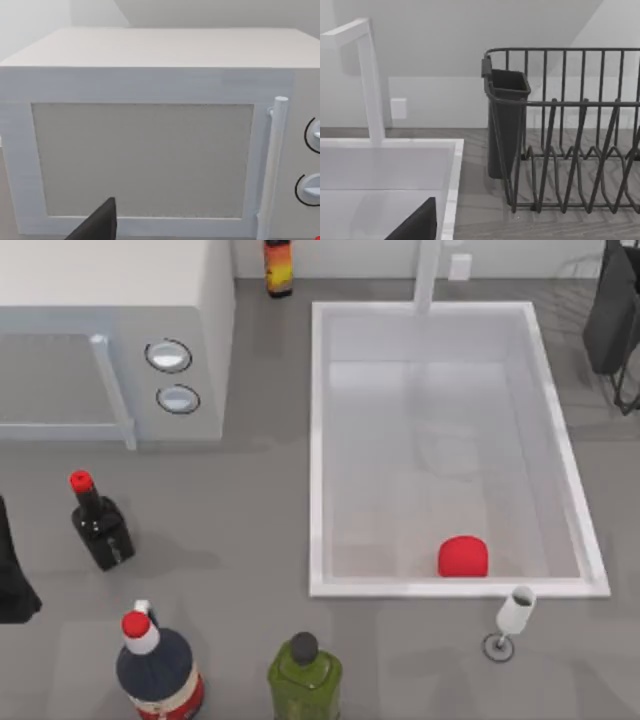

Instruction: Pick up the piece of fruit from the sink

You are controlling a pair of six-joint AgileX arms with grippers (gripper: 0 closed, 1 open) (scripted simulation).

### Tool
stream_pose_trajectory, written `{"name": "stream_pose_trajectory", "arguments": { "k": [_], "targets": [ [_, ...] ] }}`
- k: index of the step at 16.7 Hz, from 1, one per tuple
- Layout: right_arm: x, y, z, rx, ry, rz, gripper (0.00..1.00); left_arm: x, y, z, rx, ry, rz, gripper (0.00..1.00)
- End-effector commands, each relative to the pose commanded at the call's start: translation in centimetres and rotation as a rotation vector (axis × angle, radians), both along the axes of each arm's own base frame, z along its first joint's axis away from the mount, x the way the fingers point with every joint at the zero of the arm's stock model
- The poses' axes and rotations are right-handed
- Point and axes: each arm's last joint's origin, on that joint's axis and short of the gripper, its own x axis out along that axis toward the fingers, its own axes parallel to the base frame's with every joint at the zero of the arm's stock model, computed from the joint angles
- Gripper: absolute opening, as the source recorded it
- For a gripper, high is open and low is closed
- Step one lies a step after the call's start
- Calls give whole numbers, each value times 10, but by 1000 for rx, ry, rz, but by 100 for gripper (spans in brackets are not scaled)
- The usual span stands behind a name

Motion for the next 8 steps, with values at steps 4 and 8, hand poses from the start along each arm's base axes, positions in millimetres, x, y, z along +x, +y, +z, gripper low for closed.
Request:
{"name": "stream_pose_trajectory", "arguments": {
  "k": [4, 8],
  "targets": [
    [0, 1, 5, 9, 21, 9, 100, 0, 0, 0, 0, 0, 0, 100],
    [7, 7, 34, 56, 161, 54, 100, 0, 0, 0, 0, 0, 0, 100]
  ]
}}
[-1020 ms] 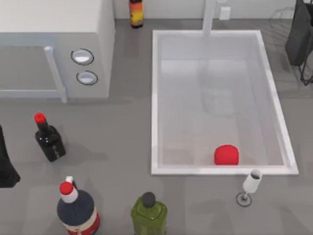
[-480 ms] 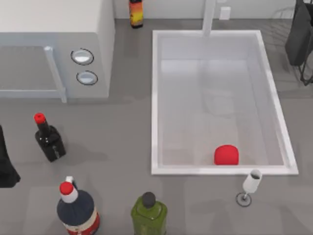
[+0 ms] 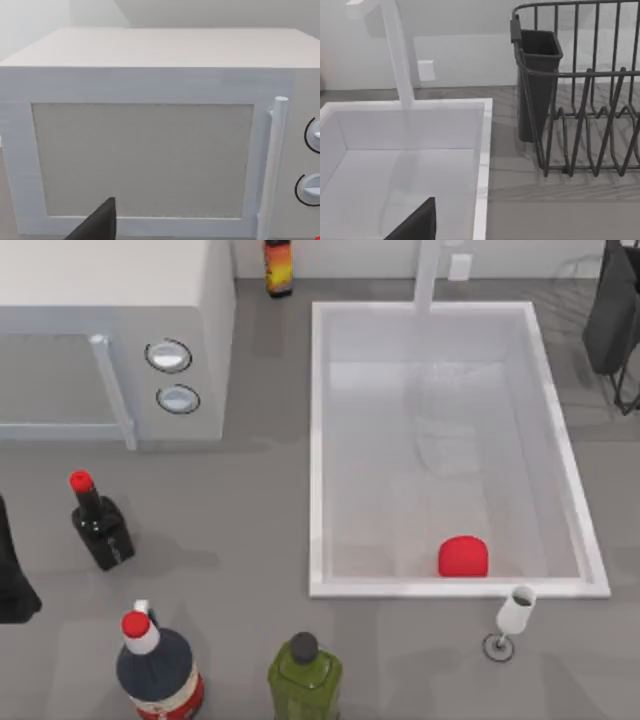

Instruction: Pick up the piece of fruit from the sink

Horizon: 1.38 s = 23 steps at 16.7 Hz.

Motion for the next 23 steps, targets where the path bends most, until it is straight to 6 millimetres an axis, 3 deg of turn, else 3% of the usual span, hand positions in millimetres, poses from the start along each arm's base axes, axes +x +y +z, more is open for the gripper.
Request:
{"name": "stream_pose_trajectory", "arguments": {
  "k": [5, 8, 10, 13, 16, 20, 23],
  "targets": [
    [40, 19, 46, 64, 337, 69, 100, 0, 0, 0, 0, 0, 0, 100],
    [84, 42, 62, 79, 586, 92, 100, 0, 0, 0, 0, 0, 0, 100],
    [118, 62, 62, 74, 755, 95, 100, 0, 0, 0, 0, 0, 0, 100],
    [166, 98, 45, 45, 996, 80, 100, 0, 0, 0, 0, 0, 0, 100],
    [202, 133, 14, -2, 1196, 49, 100, 0, 0, 0, 0, 0, 0, 100],
    [227, 167, -24, -59, 1365, 7, 100, 0, 0, 0, 0, 0, 0, 100],
    [233, 176, -35, -77, 1409, -7, 100, 0, 0, 0, 0, 0, 0, 100]
  ]
}}
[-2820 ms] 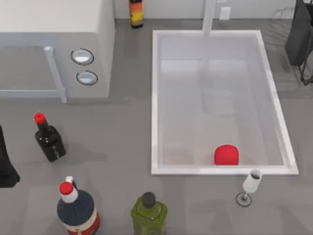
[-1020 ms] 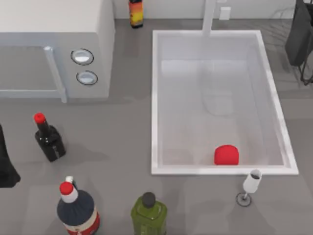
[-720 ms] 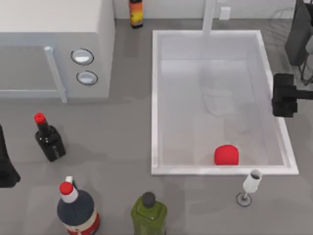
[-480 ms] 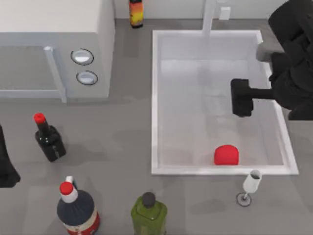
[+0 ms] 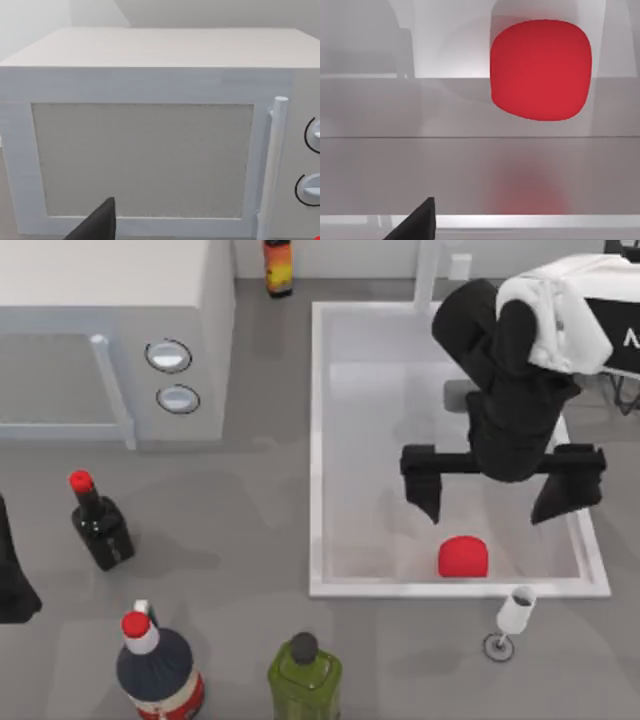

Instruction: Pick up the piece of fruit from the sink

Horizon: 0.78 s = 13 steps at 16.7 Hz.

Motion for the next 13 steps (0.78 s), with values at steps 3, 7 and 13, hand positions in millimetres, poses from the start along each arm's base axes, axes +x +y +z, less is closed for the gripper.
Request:
{"name": "stream_pose_trajectory", "arguments": {
  "k": [3, 7, 13],
  "targets": [
    [0, 0, 0, 0, 0, 0, 100, 0, 0, 0, 0, 0, 0, 100],
    [1, -1, -6, -1, 2, -4, 100, 0, 0, 0, 0, 0, 0, 100],
    [8, 3, -87, 5, -9, -2, 100, 0, 0, 0, 0, 0, 0, 100]
  ]
}}
